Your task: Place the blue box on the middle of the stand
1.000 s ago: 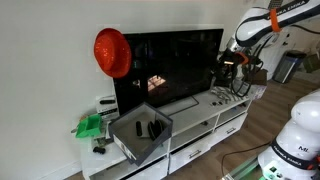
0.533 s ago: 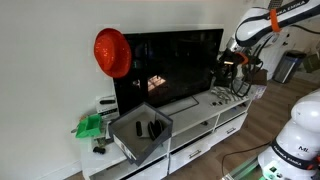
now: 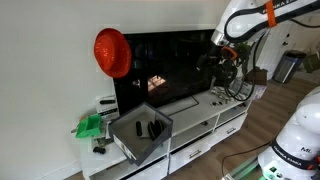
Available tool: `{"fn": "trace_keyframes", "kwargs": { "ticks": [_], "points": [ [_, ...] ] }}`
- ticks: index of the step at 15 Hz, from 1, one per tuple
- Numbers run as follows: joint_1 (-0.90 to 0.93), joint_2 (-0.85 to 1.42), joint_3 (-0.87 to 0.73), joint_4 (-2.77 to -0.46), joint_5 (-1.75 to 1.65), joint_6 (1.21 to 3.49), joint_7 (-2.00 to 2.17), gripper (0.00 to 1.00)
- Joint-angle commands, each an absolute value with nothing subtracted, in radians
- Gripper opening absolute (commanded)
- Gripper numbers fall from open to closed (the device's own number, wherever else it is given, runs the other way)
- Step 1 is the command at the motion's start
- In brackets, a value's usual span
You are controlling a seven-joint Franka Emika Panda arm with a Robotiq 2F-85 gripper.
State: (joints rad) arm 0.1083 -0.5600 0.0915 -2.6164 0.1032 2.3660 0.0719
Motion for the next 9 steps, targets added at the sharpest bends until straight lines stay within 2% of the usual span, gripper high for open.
{"fn": "trace_keyframes", "kwargs": {
  "ticks": [1,9],
  "points": [
    [0.169,-0.462,0.127,-2.53,0.104,2.358,0.029,1.0],
    [0.214,-0.127,0.219,-2.334,0.079,2.421,0.079,1.0]
  ]
}}
